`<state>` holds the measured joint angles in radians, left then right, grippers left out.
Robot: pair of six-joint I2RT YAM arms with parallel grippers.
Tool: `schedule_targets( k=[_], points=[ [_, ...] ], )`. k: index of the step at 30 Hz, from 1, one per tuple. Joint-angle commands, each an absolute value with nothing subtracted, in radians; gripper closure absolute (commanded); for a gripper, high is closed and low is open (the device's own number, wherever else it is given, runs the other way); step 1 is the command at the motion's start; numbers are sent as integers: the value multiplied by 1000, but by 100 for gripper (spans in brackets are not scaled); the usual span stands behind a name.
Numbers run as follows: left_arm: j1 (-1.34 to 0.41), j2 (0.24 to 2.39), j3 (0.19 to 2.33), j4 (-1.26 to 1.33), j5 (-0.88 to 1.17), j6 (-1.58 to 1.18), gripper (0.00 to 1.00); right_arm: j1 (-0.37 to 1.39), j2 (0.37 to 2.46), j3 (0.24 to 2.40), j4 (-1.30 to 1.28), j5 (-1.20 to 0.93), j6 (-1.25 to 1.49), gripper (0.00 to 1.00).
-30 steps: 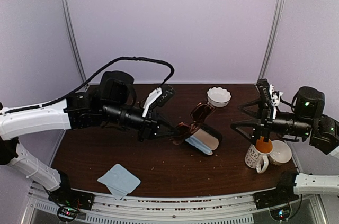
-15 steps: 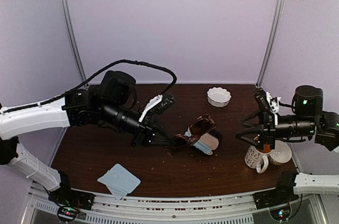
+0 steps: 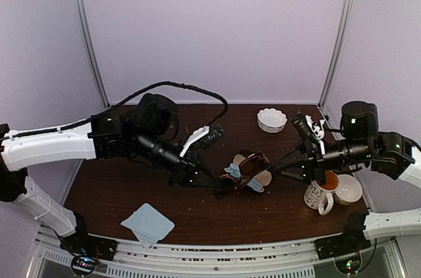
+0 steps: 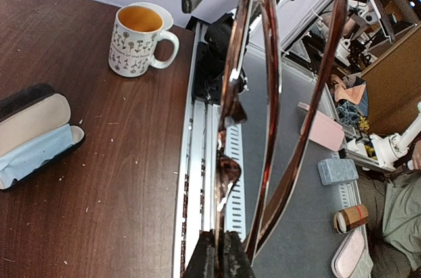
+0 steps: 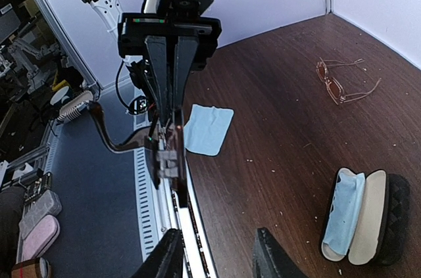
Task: Organize the sunglasses
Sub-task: Pass from the left arm to the right
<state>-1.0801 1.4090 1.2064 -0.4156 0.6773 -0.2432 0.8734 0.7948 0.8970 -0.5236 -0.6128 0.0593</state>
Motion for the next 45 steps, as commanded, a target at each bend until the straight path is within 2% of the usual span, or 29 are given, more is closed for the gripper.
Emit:
schedule_targets(
  k=[1,12,23,33,40,45],
  points=[
    [-1088,1416,1217,-345,698,-258,100,897,794,929,-439,-636,66,65],
    [-1089,1440,1224,-339,699,-255,100,920,845,948,-420,-623,55,73],
    [-1089,1449,1220,-337,690,-258,100,931,842,926,-414,-604,49,91],
    [-1088,1456,1221,-337,683,-261,100,933,827,903,-419,-577,36,99],
    [-1088,1460,1223,-343,670,-264,100,933,825,884,-407,-591,30,100],
    [-1088,1456,1225,-360,627,-261,88,933,827,870,-402,-580,30,100]
  ],
)
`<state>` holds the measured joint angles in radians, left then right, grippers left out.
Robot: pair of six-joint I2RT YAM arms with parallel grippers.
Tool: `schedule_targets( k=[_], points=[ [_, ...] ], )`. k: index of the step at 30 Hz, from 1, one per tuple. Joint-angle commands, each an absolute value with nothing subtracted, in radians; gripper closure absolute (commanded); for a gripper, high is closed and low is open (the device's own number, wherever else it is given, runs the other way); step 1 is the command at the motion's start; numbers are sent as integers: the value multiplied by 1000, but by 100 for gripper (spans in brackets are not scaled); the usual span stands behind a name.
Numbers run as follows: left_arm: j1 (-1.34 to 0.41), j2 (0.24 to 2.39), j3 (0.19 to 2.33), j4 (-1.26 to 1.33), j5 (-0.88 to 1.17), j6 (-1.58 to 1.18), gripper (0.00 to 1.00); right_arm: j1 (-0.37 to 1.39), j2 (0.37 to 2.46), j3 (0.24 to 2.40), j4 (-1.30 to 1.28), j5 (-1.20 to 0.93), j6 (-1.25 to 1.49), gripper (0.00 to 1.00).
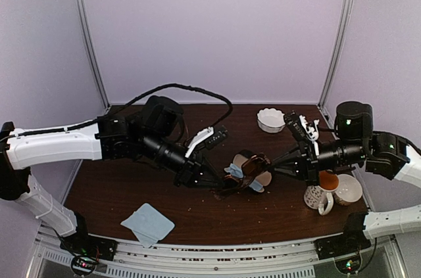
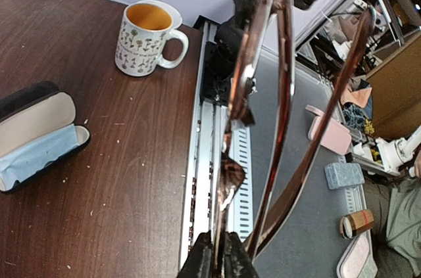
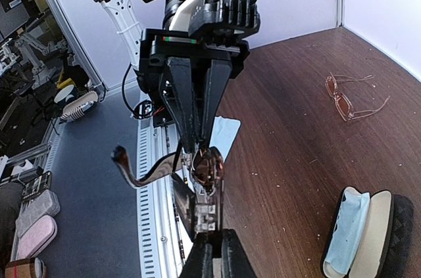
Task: Organize the sunglasses
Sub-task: Pass from the left arm to the right
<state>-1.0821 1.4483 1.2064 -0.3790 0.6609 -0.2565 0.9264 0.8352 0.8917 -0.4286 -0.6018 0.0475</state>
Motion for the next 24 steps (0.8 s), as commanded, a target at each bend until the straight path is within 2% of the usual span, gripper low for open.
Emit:
schedule_targets(
  k=[1,4,9,12,15,24],
  points=[
    [-1089,1454,1225,-364,617,-256,85,933,826,868,-401,-576,31,100],
    [-1089,1443,1222,-371,588,-251,76,933,820,858,-393,-573,34,100],
    [-1088,1437,1219,-376,562,-244,71,934,812,841,-374,-564,40,100],
    [-1088,1420,1211,-372,504,-242,65,933,810,833,-374,-557,42,100],
    [-1088,1374,1183,-357,395,-242,54,933,805,821,-376,-550,49,100],
    [-1088,1249,1073,-314,106,-246,11,934,739,736,-310,-468,121,100]
  ],
)
